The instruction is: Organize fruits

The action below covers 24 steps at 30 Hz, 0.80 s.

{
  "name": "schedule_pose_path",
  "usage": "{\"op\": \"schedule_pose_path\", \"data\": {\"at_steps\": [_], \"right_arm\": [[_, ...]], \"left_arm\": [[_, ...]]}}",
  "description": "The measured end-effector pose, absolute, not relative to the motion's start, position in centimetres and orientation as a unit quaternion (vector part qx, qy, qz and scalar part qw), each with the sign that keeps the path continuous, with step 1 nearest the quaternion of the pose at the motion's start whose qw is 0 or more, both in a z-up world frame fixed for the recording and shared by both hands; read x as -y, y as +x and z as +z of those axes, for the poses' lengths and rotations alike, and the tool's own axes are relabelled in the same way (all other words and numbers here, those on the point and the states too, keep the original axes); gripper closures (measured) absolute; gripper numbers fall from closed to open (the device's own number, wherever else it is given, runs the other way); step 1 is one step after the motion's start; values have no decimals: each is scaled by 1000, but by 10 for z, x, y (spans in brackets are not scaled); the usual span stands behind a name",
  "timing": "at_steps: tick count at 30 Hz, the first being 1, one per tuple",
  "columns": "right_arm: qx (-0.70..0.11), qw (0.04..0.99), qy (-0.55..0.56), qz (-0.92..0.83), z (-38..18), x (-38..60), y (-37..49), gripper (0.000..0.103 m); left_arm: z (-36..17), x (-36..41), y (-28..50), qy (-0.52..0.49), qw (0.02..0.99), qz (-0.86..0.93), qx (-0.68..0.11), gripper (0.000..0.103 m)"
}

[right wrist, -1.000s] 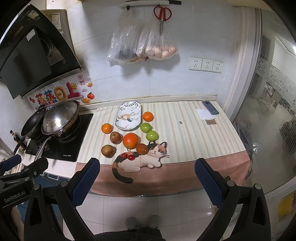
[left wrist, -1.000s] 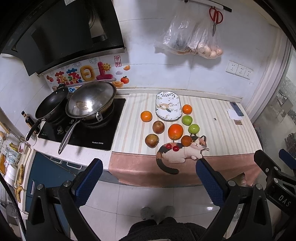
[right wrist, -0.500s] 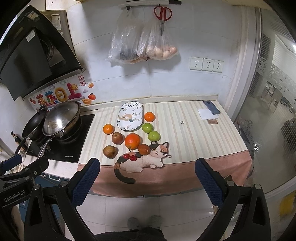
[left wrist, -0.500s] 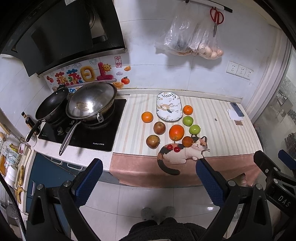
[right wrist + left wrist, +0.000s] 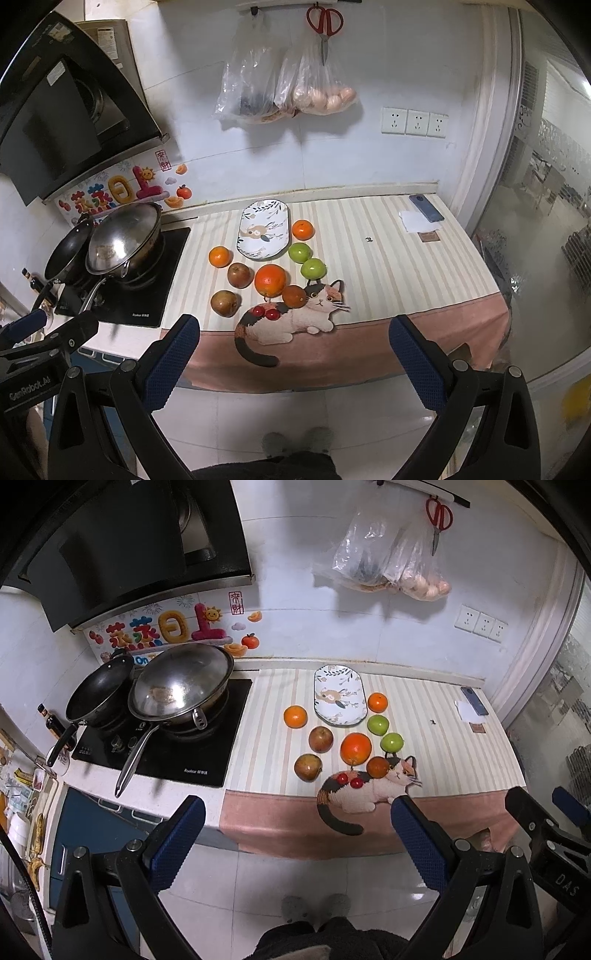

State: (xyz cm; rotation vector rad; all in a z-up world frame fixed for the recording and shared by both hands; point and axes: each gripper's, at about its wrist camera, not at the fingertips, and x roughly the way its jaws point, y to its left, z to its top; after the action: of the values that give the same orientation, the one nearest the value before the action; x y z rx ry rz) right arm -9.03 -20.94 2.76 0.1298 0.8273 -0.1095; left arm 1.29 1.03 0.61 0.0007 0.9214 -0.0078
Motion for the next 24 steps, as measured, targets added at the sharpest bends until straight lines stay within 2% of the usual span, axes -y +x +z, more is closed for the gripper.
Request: {"op": "schedule_pose_path", "data": {"at_steps": [6, 13, 20, 24], "right_arm": [[-411, 905, 95, -59, 2, 196, -60, 0], [-461, 877, 130, -44, -54, 197, -5, 0], [-508, 848, 150, -22, -125, 213, 83, 0], [-551, 819, 157, 7, -173, 216, 149, 0]], "left_arm": [[-18, -25, 48, -2, 893, -8, -450, 0], [-61, -39, 107, 2, 875, 11, -483, 0], [-147, -38, 180, -12, 820, 18, -572, 0], [-211, -32, 222, -44, 769, 20, -638, 4]]}}
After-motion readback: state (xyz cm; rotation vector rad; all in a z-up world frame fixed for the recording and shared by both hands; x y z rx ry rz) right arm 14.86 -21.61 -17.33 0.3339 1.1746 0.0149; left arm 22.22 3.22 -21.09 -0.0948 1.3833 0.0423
